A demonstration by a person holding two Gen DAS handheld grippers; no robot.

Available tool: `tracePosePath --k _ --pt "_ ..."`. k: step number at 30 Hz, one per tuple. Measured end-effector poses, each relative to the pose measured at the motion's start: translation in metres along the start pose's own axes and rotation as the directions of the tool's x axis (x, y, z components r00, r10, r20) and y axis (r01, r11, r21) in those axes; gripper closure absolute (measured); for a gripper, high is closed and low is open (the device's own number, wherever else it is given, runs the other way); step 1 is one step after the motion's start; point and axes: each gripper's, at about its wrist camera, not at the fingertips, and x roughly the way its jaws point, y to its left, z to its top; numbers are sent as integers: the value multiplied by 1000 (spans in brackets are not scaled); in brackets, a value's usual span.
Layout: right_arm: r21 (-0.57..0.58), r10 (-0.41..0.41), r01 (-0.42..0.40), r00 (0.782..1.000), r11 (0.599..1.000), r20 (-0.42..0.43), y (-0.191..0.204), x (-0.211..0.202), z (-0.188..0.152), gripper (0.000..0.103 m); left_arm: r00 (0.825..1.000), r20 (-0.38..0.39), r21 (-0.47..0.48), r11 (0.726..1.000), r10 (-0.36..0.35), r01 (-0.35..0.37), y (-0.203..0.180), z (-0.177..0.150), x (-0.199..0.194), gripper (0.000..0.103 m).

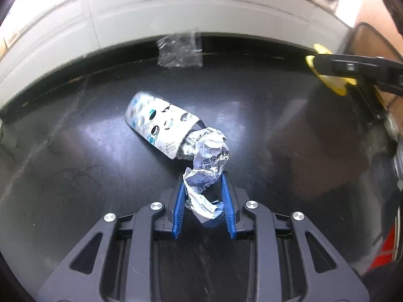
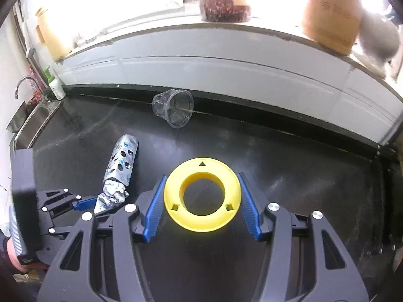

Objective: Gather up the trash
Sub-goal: 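Grasp the crumpled foil with the left tool while the right tool grasps the yellow tape roll, then carry foil and yellow tape roll to the black bin and open both tools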

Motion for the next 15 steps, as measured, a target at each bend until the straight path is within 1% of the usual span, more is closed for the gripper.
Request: tracePosePath --k 1,2,3,4,5,7,9,11,15 --pt "5 1 -1 1000 1000 4 -1 -8 -5 48 1000 4 6 1000 -9 9 -3 -4 -8 76" --pt "7 0 0 1000 1000 6 -1 -13 -8 48 1000 -2 3 999 -32 32 -6 -8 -18 77" --pt "10 1 -1 1000 1000 10 1 -19 -12 48 998 9 -4 998 -57 57 -11 -8 -26 77" --pt "12 4 -4 1000 1000 13 4 -21 -14 48 997 34 -1 997 -73 73 -17 -10 -43 77" --pt "10 5 -5 1000 1000 16 6 -26 -15 48 994 65 23 996 -87 85 -23 -11 -60 77" --pt "3 2 -2 1000 1000 28 11 -35 -20 48 991 105 57 995 -85 80 -31 -13 -79 77" --pt "-3 4 -4 999 1000 32 18 -42 -24 48 988 124 68 994 -88 81 -33 -16 -92 77" --pt "-13 6 -5 999 1000 39 23 -51 -28 48 987 138 67 995 -80 72 -32 -21 -105 77" --pt "-40 13 -11 999 999 53 42 -68 -33 48 987 153 30 999 -43 39 -18 -30 -126 77"
